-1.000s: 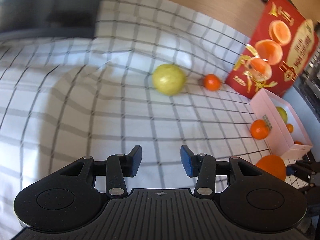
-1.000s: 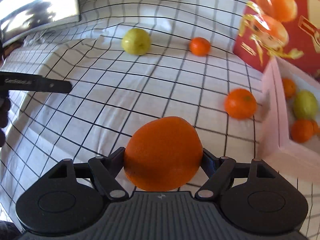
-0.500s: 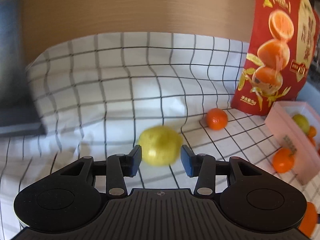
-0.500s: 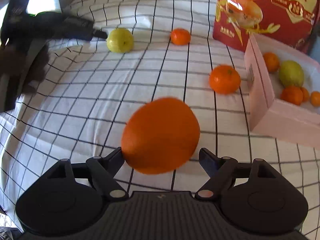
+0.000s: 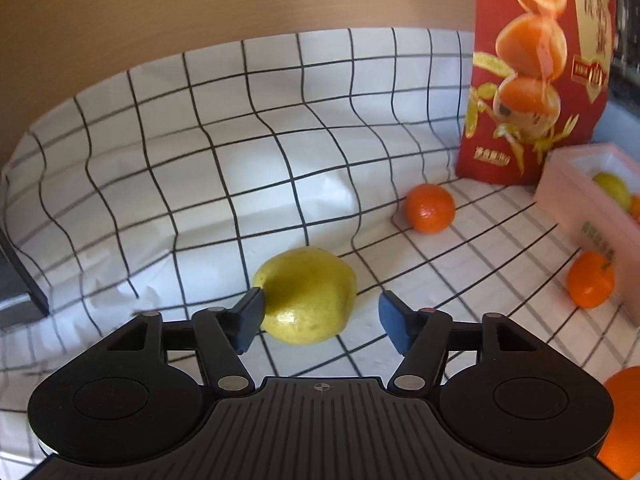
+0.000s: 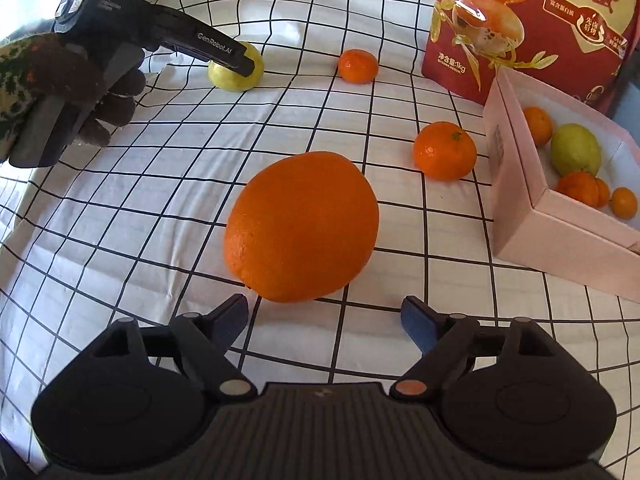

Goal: Organize fruits

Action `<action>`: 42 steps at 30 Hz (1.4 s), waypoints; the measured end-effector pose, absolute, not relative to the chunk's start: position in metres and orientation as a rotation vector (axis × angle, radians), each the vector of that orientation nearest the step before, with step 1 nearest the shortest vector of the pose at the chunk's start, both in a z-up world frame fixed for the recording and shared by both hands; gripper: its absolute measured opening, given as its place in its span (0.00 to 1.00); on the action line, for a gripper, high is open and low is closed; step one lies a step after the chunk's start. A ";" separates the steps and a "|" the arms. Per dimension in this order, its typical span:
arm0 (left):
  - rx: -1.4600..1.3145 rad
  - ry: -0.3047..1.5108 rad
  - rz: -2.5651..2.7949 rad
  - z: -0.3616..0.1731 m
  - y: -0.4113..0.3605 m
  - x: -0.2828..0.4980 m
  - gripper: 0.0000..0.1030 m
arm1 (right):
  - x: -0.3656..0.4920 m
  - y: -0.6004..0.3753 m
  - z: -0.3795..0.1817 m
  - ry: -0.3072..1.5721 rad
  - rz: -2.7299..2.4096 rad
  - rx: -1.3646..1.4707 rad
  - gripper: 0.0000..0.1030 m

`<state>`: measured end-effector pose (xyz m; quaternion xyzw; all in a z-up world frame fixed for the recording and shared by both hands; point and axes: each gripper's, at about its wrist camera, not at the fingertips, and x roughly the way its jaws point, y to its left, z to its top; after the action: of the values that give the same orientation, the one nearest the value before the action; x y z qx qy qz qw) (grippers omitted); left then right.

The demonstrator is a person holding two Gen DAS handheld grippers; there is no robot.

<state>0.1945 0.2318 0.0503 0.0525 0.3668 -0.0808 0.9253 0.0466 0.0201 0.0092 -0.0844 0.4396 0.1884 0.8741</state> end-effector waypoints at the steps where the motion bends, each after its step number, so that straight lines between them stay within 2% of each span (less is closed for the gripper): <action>1: 0.076 0.757 -0.168 0.050 0.237 0.195 0.66 | 0.046 0.020 0.009 0.918 0.395 -0.175 0.84; 5: 0.016 0.788 -0.120 0.046 0.250 0.202 0.63 | 0.047 0.021 0.008 0.911 0.393 -0.173 0.87; 6: 0.006 0.796 -0.113 0.044 0.253 0.203 0.66 | 0.047 0.021 0.008 0.909 0.392 -0.172 0.87; 10: -0.038 0.822 -0.107 0.037 0.256 0.210 0.63 | 0.045 0.019 0.008 0.903 0.395 -0.172 0.87; 19: -0.086 0.812 -0.089 0.032 0.252 0.220 0.67 | 0.039 0.017 0.008 0.900 0.399 -0.174 0.87; 28: -0.078 0.835 -0.052 0.034 0.244 0.225 0.66 | 0.032 0.014 0.008 0.895 0.400 -0.176 0.87; 36: -0.125 0.837 -0.081 0.033 0.244 0.183 0.65 | 0.029 0.002 0.010 0.902 0.403 -0.132 0.87; 42: -0.174 0.844 -0.120 0.033 0.234 0.128 0.65 | 0.031 -0.010 0.030 0.829 0.395 -0.086 0.87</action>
<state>0.1280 0.2342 0.0329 -0.0842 0.4090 -0.0581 0.9068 0.0311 -0.0103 0.0298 -0.0415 0.3999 0.1905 0.8956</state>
